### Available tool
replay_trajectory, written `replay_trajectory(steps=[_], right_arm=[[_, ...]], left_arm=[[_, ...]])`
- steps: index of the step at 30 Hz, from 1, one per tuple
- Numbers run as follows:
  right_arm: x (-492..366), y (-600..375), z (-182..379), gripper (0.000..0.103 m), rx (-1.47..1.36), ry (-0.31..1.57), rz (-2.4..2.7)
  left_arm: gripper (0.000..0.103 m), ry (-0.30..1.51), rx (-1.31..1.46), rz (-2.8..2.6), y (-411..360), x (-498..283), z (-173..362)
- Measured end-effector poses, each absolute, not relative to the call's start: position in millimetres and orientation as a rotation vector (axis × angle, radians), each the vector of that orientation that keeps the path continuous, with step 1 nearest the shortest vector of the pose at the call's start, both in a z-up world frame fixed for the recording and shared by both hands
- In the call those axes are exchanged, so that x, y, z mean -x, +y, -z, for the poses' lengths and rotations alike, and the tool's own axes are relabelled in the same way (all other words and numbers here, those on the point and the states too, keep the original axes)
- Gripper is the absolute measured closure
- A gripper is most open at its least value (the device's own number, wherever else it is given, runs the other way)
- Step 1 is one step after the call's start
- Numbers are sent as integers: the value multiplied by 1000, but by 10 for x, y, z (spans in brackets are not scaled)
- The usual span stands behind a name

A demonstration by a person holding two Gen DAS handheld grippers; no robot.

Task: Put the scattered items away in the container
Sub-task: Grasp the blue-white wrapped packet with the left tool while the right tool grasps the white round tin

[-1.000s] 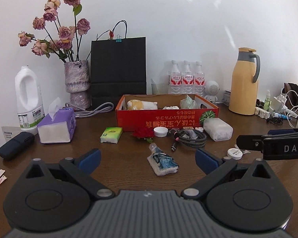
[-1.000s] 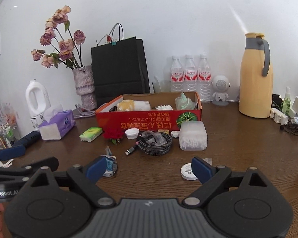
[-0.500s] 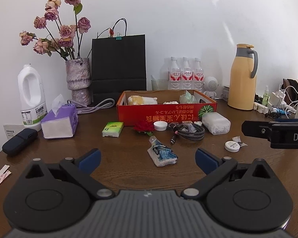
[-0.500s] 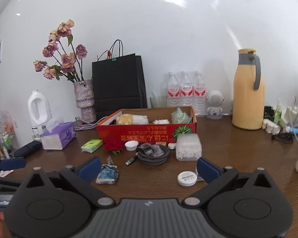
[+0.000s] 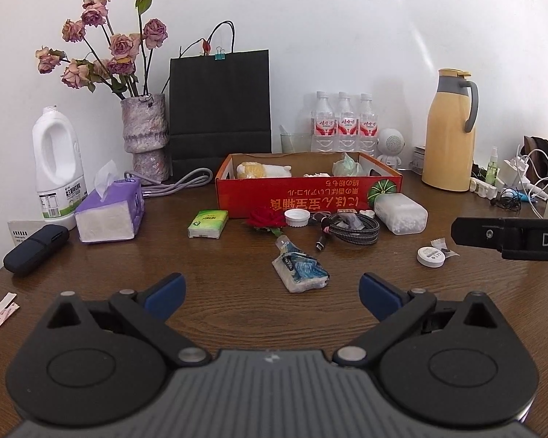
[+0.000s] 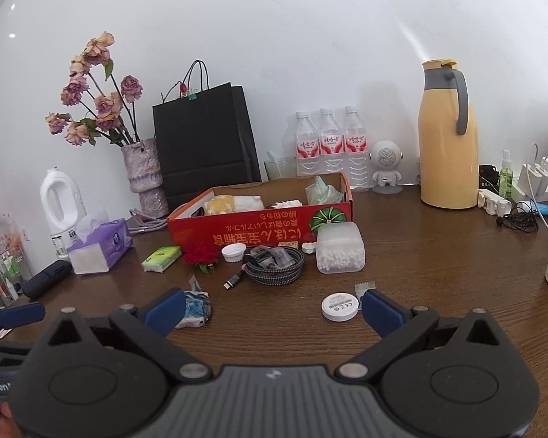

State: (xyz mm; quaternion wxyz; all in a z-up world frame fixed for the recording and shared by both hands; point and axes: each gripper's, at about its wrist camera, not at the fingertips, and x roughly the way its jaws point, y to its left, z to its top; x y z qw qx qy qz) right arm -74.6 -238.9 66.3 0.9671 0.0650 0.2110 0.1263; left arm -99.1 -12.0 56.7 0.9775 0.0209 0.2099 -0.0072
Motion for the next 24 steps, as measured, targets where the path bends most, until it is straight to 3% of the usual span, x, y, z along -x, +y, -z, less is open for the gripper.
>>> replay_trajectory(steps=[16, 24], right_arm=[[750, -2316, -413, 0, -61, 458, -235], [246, -2298, -332, 16, 14, 506, -219]], left_arm=[[0, 483, -10, 41, -108, 829, -337], [0, 576, 38, 108, -104, 157, -287]])
